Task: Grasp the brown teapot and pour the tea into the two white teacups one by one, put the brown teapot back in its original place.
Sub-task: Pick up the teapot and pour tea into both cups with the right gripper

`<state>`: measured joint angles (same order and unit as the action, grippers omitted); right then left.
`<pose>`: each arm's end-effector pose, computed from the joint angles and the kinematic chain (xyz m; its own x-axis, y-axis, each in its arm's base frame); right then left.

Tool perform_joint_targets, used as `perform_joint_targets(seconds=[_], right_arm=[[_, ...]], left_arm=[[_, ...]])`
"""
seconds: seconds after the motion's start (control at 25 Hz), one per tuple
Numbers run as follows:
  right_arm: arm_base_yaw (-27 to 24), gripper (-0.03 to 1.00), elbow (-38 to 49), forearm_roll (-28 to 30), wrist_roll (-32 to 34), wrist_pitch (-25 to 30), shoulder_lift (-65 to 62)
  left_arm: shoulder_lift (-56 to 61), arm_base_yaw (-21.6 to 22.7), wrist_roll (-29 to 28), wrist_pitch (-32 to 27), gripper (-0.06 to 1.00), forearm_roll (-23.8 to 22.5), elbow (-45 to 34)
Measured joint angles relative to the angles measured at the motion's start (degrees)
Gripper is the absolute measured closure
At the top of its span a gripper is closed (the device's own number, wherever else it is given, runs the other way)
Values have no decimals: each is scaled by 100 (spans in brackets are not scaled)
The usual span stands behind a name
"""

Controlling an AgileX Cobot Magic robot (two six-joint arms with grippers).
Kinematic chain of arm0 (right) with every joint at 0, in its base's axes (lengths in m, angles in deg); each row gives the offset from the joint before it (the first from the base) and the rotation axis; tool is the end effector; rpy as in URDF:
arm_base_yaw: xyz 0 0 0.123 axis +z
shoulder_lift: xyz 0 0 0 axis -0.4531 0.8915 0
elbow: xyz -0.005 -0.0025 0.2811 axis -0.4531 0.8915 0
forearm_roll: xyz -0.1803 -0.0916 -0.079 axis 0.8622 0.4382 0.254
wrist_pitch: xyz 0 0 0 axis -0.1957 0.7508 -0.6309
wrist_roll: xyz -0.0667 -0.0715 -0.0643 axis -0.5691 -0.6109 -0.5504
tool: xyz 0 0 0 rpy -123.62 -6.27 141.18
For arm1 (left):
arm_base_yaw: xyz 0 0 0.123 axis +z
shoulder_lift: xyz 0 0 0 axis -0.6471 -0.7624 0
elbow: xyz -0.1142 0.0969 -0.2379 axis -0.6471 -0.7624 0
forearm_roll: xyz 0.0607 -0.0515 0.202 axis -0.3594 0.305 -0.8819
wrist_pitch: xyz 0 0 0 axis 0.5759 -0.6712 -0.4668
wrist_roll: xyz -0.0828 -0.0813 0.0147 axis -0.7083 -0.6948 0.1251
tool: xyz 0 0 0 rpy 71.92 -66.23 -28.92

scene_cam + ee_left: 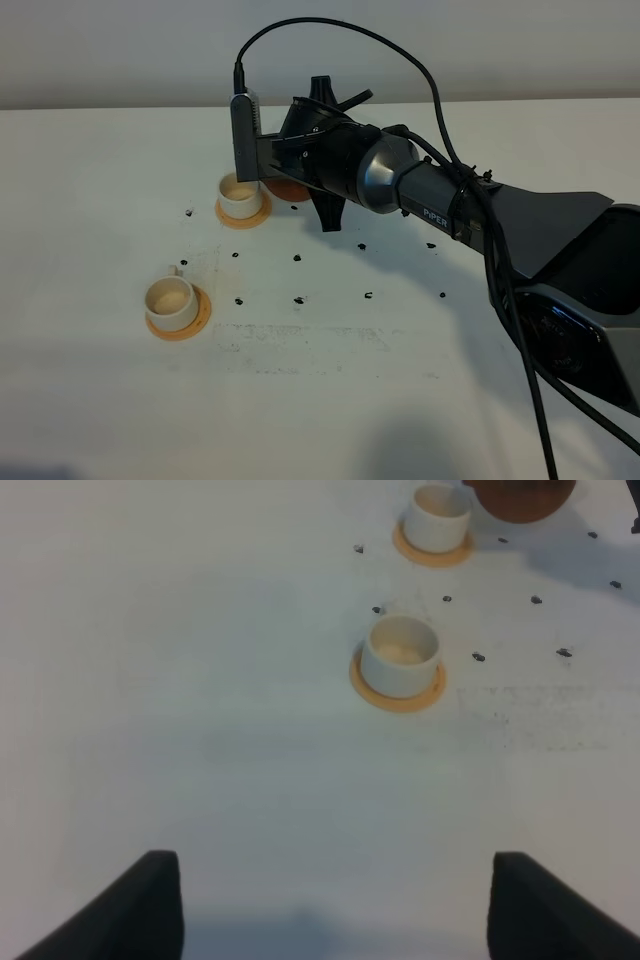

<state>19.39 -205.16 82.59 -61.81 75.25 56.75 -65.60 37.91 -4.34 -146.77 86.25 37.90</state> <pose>0.3878 0.3206 0.1579 0.0720 -0.9936 0.0874 -0.7255 -0.1123 -0.6790 -0.0099 -0.0072 0.2510 -0.4461 0.0000 -0.8950 0.0913 0.9948 -0.0455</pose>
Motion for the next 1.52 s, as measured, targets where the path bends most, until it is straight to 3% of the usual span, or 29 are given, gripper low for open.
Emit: perform_joint_targets(seconds=[1.52], right_arm=[[0,84,0,445,-325,-196,0]], left_arm=[[0,0,0,-4,34,0,0]])
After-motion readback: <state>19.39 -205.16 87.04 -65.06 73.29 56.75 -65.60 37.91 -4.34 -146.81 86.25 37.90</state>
